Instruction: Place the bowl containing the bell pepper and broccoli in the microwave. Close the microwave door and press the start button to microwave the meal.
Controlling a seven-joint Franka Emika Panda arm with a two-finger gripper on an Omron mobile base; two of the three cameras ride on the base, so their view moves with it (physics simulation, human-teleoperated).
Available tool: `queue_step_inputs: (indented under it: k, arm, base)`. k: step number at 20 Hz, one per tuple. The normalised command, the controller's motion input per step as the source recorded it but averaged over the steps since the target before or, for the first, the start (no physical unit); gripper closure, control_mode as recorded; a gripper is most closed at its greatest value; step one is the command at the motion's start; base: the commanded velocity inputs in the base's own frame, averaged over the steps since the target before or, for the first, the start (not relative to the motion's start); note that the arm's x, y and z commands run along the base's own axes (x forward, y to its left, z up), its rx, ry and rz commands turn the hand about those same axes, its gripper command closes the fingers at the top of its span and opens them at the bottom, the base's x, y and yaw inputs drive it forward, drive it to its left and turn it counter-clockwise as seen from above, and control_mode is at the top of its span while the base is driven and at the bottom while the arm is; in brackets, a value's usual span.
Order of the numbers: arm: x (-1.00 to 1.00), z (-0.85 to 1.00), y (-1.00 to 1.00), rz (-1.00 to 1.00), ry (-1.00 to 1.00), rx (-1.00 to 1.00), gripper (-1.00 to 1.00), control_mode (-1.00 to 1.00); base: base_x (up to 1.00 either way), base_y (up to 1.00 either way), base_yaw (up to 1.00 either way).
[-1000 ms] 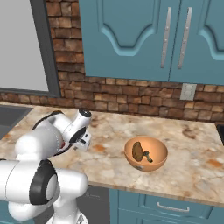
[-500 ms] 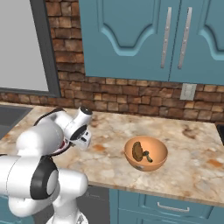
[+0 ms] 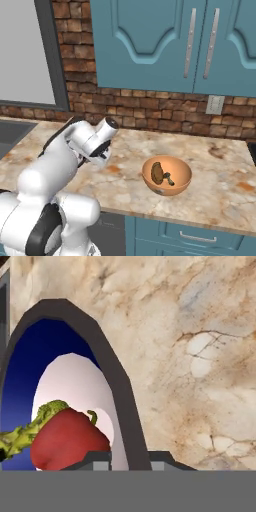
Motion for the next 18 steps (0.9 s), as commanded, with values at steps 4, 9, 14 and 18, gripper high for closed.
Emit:
queue_step_inputs:
  k: [4, 9, 14, 18]
  arm:
    - [-0.53, 0.64, -0.69, 0.00, -0.07, 0.24, 1.00, -1.00]
    - [-0.51, 0.90, -0.81, 0.00, -0.01, 0.21, 1.00, -1.00]
    - [-0.57, 0.80, -0.47, 0.00, 0.00, 0.10, 1.00, -1.00]
    - [-0.78, 0.21, -0.21, 0.03, 0.00, -0.01, 1.00, -1.00]
  base:
    - [0.00, 0.00, 0.00]
    - [0.00, 0.00, 0.00]
    - [0.00, 0.00, 0.00]
    - [0.00, 0.00, 0.00]
